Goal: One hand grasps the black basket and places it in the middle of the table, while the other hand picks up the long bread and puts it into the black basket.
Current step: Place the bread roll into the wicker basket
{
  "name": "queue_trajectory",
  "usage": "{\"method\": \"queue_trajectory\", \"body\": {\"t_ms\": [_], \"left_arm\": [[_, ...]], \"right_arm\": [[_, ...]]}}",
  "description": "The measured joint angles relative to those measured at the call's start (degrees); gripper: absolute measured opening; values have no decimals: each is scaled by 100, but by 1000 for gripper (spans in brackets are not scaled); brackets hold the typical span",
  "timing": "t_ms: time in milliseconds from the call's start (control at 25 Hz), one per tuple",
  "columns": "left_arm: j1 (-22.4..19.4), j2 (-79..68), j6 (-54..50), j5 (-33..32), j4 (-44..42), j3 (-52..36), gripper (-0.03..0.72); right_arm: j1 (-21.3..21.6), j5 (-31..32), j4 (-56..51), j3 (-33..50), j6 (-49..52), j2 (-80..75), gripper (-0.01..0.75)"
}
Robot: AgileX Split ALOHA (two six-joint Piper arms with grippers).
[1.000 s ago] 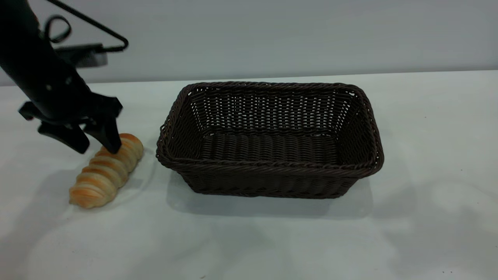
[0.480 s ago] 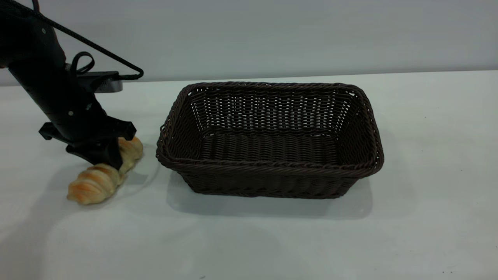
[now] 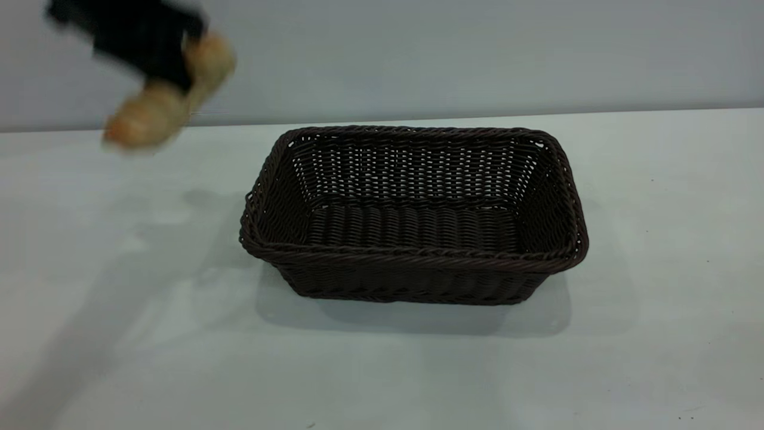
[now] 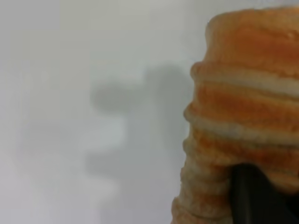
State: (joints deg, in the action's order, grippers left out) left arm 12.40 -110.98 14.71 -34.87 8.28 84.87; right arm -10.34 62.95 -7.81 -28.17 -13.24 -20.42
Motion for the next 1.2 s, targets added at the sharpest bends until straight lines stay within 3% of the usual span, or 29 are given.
{"method": "queue_trajectory", "body": {"t_ms": [240,440,560,640,720,960,1040,1200], "left_arm": [[1078,-1,-89,79,82,122,87],[2001,-966,-89,893,179,122,80],[2238,-1524,-89,1202,183,122,94],[2299,-1739,-89,1352,178,122,151],[2318,-1809,-89,1402,178,126,256],[2322,-1562,-89,869,158,193,655],[2322,-1173,-89,390,132,274,706],[2322,-116,-96,-827,-37,386,703]], "right_arm": [[0,131,311,103,403,527,523],[0,136,344,109,436,595,523],[0,136,344,109,436,638,523],[0,136,351,109,436,776,523],[0,142,358,109,436,1067,523],[0,179,525,109,648,2123,523],[0,196,590,109,719,2136,523],[0,200,599,109,735,2136,523]]}}
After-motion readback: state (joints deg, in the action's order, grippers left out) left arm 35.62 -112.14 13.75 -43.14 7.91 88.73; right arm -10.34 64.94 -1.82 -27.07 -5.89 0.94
